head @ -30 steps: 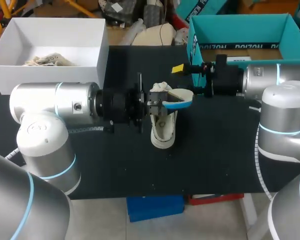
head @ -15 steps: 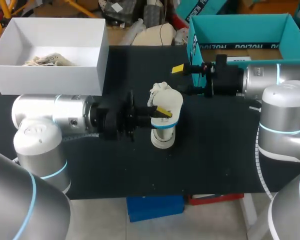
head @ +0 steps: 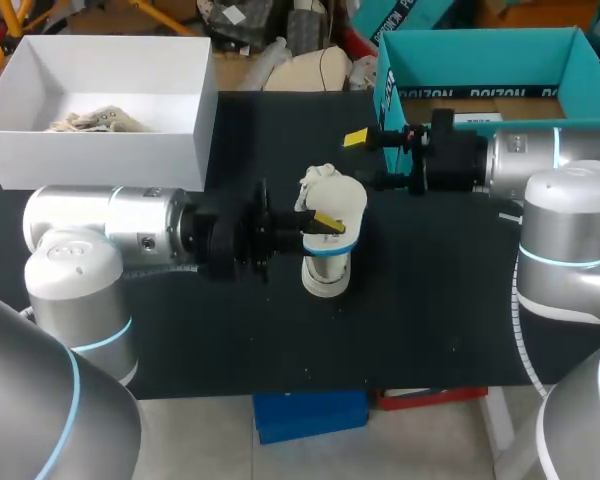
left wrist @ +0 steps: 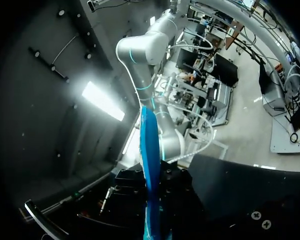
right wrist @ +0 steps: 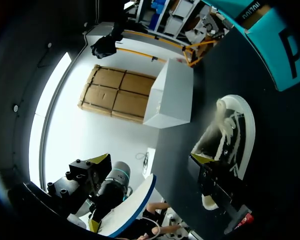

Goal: Take the shoe out of the shoebox, open the shoe tongue, remove and reinsert the insole, then place the shoe into the shoebox

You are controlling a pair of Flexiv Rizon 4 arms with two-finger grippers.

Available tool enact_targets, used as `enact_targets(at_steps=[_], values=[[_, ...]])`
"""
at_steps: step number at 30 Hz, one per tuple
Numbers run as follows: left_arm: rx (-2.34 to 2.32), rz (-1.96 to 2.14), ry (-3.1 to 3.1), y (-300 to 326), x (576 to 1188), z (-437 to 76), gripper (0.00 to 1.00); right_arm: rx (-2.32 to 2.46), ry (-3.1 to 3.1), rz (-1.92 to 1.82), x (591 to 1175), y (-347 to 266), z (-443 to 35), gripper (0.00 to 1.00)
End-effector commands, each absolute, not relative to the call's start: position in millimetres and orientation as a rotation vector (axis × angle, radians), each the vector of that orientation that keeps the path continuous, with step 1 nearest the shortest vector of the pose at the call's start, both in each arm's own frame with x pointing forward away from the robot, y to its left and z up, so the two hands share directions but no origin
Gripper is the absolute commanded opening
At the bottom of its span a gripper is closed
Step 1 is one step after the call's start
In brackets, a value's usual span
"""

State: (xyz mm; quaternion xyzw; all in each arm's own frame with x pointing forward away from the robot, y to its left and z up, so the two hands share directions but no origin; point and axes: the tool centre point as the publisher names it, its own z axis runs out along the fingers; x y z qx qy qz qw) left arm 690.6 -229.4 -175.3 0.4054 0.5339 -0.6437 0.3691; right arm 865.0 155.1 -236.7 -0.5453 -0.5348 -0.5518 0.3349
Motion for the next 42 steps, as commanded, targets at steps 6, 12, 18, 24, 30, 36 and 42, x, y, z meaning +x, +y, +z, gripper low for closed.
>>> enact_targets(at_steps=[6,12,18,24,30,36,42], values=[[1.211,-1.425,1.136,-226.9,679.3,-211.8,0.00,-1.426,-1.394,-1.442,864.8,156.7,-237.2,1.00],[1.235,-1.434,1.048,-224.7,689.9,-236.6,0.00,-1.426,-1.394,-1.442,864.8,156.7,-237.2,1.00],[1.317,-1.344,1.044,-228.7,707.3,-256.3,0.00,-1.426,-1.394,-1.442,864.8,156.7,-237.2,1.00],[1.352,-1.276,1.049,-233.4,732.4,-263.5,0.00,-1.426,-1.394,-1.442,864.8,156.7,-237.2,1.00],[1.371,-1.231,1.079,-235.6,758.9,-268.7,0.00,-1.426,-1.394,-1.442,864.8,156.7,-237.2,1.00],[1.392,-1.194,1.109,-229.6,783.3,-270.2,0.00,-1.426,-1.394,-1.442,864.8,156.7,-237.2,1.00],[1.407,-1.169,1.104,-226.0,799.8,-267.7,0.00,-1.426,-1.394,-1.442,864.8,156.7,-237.2,1.00]])
